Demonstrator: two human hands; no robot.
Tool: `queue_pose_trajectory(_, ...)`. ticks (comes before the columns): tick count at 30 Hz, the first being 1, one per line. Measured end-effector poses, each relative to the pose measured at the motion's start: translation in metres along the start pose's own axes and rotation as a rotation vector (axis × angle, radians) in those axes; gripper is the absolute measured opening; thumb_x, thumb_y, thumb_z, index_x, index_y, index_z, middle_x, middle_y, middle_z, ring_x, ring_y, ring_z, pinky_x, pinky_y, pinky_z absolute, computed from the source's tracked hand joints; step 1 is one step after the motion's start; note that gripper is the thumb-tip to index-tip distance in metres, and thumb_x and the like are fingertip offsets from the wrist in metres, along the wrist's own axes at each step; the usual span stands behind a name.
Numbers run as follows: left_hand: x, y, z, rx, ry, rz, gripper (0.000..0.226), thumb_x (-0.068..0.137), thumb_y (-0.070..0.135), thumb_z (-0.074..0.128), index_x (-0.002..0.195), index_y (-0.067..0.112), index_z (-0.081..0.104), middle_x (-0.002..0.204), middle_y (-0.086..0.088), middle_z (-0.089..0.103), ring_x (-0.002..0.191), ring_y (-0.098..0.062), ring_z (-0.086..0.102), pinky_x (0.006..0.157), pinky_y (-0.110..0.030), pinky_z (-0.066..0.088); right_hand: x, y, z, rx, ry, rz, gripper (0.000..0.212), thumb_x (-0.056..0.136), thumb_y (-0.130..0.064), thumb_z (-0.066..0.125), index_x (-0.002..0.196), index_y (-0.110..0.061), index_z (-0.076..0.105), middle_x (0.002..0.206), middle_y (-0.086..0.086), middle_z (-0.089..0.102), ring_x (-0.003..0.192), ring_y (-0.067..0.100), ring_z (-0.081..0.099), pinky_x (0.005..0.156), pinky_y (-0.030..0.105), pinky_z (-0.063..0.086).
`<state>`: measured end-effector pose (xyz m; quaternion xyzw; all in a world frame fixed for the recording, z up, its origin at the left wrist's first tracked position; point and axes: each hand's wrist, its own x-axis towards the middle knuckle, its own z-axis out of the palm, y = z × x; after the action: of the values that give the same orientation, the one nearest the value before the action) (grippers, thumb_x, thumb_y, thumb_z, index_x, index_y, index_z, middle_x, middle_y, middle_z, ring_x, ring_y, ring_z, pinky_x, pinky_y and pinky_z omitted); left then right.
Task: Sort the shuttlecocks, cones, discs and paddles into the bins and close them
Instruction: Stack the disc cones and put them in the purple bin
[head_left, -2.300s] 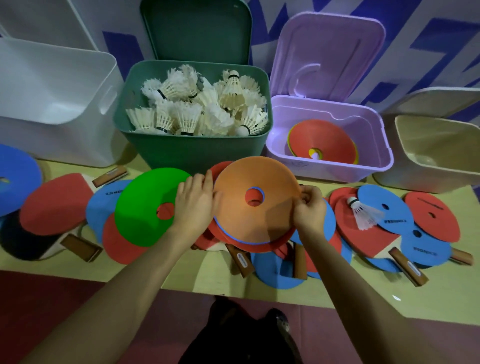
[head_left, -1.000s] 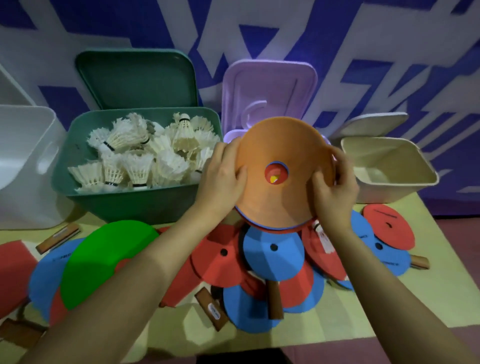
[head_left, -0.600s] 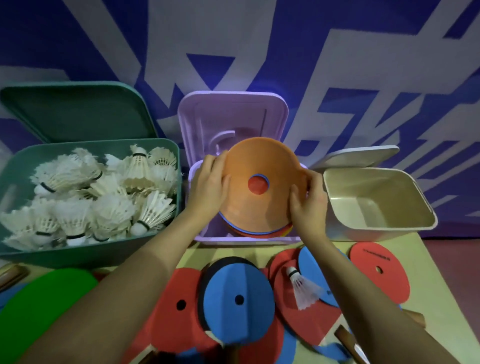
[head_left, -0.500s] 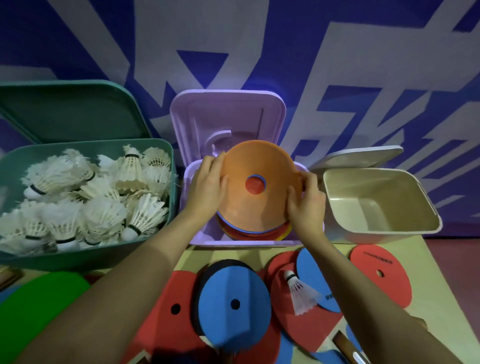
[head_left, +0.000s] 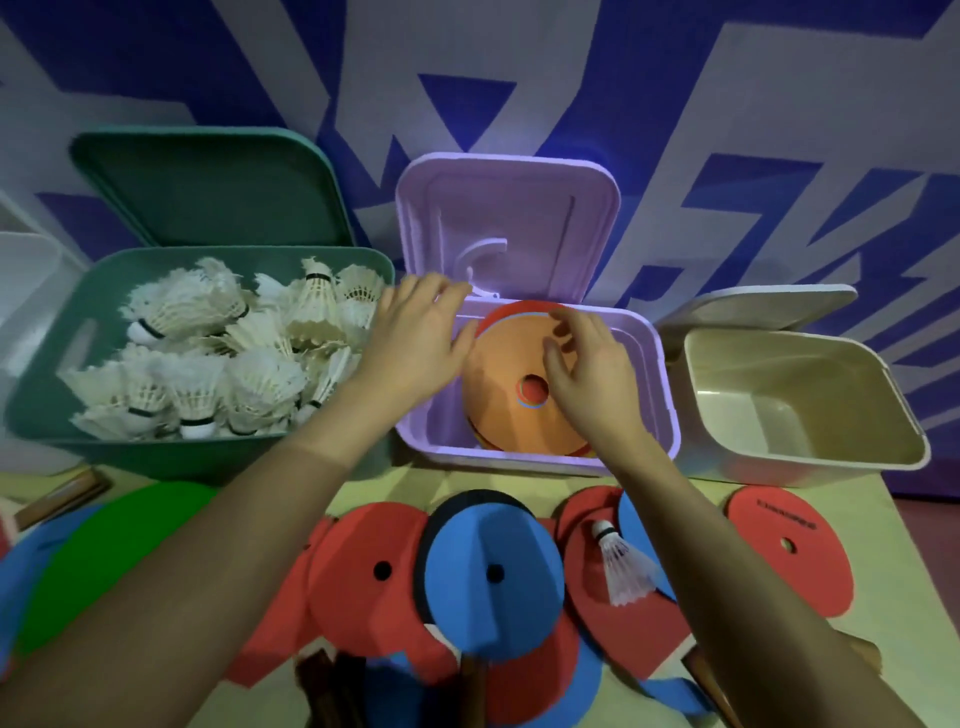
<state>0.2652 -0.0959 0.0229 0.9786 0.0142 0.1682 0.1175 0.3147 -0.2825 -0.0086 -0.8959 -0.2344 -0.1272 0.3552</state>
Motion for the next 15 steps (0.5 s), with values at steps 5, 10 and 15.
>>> queue_pose_trajectory(5, -0.042, -0.032, -0.049, 0.034, 0.073, 0.007, 0.048, 0.083, 0.038, 0.036, 0.109, 0.008, 0.062, 0.105, -0.014, 0.061, 0.099, -0.034, 0.055, 0.083, -0.040, 0.032, -0.011, -0.064, 0.007, -0.072, 0.040, -0.181, 0.030, 0.083, -0.017, 0.052, 0.111, -0.010, 0.062, 0.093, 0.007, 0.068, 0.080, 0.029, 0.061, 0.069, 0.038, 0.047)
queue_pose_trajectory(10, -0.102, -0.090, -0.092, 0.057, 0.129, 0.047, 0.044, 0.083, 0.035, 0.039, 0.107, 0.008, 0.063, 0.100, -0.012, 0.062, 0.093, -0.033, 0.057, 0.080, -0.036, 0.027, -0.039, -0.137, 0.033, -0.067, 0.059, -0.263, 0.034, 0.085, -0.027, 0.042, 0.100, -0.006, 0.065, 0.086, 0.010, 0.067, 0.075, 0.034, 0.062, 0.063, 0.041, 0.050)
queue_pose_trajectory(15, -0.164, -0.159, -0.123, 0.038, 0.090, 0.067, 0.041, 0.085, 0.035, 0.038, 0.105, 0.009, 0.064, 0.099, -0.010, 0.061, 0.094, -0.031, 0.055, 0.081, -0.035, 0.027, -0.078, -0.204, 0.088, -0.076, 0.018, -0.241, 0.032, 0.086, -0.027, 0.043, 0.102, -0.008, 0.063, 0.085, 0.010, 0.065, 0.077, 0.034, 0.062, 0.066, 0.045, 0.050)
